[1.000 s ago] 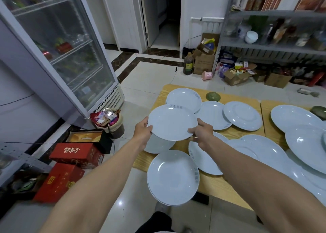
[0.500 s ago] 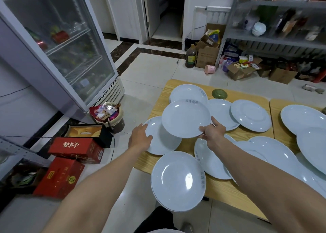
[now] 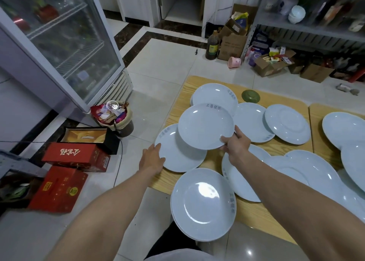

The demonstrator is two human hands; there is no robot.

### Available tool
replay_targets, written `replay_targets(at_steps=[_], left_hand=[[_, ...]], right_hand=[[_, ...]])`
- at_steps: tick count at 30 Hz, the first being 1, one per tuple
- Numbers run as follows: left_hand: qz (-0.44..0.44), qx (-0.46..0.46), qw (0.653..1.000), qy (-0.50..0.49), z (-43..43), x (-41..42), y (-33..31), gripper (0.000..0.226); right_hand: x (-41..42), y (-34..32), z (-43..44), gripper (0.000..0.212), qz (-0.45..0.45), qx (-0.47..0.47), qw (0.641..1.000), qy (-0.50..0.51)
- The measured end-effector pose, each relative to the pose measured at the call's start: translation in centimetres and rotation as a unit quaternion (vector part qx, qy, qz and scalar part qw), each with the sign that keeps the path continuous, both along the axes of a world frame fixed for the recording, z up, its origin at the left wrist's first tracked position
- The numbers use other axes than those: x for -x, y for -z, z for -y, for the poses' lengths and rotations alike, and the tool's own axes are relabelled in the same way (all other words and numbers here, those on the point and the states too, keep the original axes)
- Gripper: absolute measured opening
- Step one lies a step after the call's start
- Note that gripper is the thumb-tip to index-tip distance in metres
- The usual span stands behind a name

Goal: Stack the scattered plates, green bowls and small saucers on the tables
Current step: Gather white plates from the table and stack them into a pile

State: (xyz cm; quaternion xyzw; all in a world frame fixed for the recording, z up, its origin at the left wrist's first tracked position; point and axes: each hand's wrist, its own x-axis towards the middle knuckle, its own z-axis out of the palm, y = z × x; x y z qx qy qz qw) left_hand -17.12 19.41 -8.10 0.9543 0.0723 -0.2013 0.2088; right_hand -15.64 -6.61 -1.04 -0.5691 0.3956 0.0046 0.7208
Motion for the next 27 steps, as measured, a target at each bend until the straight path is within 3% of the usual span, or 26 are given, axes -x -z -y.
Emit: replay_targets(at_steps=[6, 10, 13, 18, 27], left_hand=[[0.054, 0.136, 0.982, -0.122, 0.0, -0.9, 0.5, 0.062], [0.068, 0.283, 0.912, -0.29, 0.1, -0.7, 0.2, 0.065], [0.086, 0.362, 0.859, -0.352, -0.3, -0.5, 0.2, 0.067], [0.118, 0.403, 0.81, -0.408, -0.9, 0.0, -1.1, 0.068], [0.131, 0.458, 0.762, -0.44, -0.5, 4.8, -4.5, 0.069]], right_hand=[[-0.4, 0.2, -0.5, 0.067, 0.019, -0.012, 1.0, -0.009], [-0.3, -0.2, -0.6, 0.067, 0.029, -0.015, 0.999, -0.008], [0.0, -0.8, -0.3, 0.069, 0.036, -0.026, 0.999, -0.001], [1.2, -2.4, 0.0, 0.07, 0.05, -0.041, 0.998, 0.005], [4.7, -5.0, -0.2, 0.07, 0.082, -0.069, 0.994, -0.019]])
